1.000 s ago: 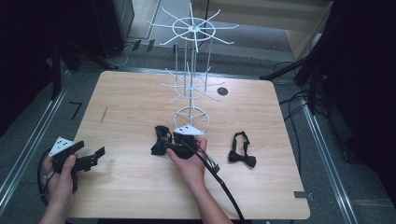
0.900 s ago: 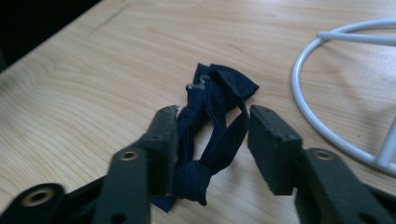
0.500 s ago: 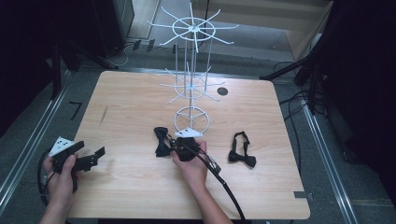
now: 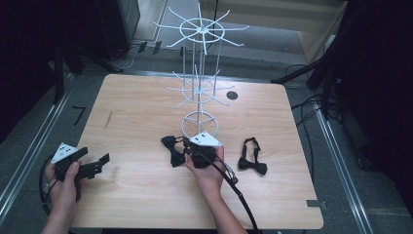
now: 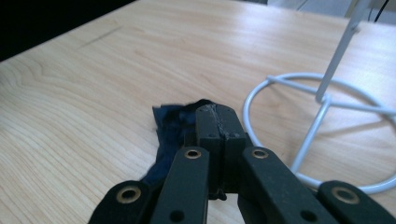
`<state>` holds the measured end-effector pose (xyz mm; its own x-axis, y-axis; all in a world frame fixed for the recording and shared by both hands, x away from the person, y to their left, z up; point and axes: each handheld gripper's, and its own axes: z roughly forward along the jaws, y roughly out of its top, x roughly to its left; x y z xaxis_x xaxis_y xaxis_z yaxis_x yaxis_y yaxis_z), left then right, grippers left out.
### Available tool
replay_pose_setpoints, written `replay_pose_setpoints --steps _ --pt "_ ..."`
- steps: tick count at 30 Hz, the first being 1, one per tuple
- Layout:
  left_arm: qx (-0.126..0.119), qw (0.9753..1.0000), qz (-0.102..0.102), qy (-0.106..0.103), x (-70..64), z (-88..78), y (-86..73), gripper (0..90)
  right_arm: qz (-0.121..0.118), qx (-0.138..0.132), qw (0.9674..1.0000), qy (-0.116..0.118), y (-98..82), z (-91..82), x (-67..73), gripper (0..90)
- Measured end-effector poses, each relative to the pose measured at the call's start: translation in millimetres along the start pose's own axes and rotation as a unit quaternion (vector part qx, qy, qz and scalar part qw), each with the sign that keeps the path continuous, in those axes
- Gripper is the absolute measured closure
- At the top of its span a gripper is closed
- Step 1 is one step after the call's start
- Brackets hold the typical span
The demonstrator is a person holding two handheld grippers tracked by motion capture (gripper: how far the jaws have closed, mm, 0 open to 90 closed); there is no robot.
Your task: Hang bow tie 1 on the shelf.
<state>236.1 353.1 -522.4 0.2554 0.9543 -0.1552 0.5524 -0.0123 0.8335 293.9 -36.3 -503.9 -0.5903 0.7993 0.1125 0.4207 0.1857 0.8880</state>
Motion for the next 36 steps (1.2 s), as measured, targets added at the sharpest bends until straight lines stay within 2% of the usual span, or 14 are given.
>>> replay_pose_setpoints --steps 8,19,36 --pt "0.001 1.0000 0.000 0.000 0.0 0.1 0.0 8.2 -0.016 -0.031 0.9994 -0.002 7.2 -18.0 -3.3 90.0" --pt "0.001 1.0000 0.001 0.001 -0.2 -0.1 0.1 8.2 -0.022 -0.060 0.9979 -0.005 15.6 -40.7 -7.9 90.0" --pt "0.001 1.0000 0.000 0.001 0.1 0.1 0.1 8.2 -0.030 -0.091 0.9954 -0.009 30.6 -71.7 -13.2 90.0"
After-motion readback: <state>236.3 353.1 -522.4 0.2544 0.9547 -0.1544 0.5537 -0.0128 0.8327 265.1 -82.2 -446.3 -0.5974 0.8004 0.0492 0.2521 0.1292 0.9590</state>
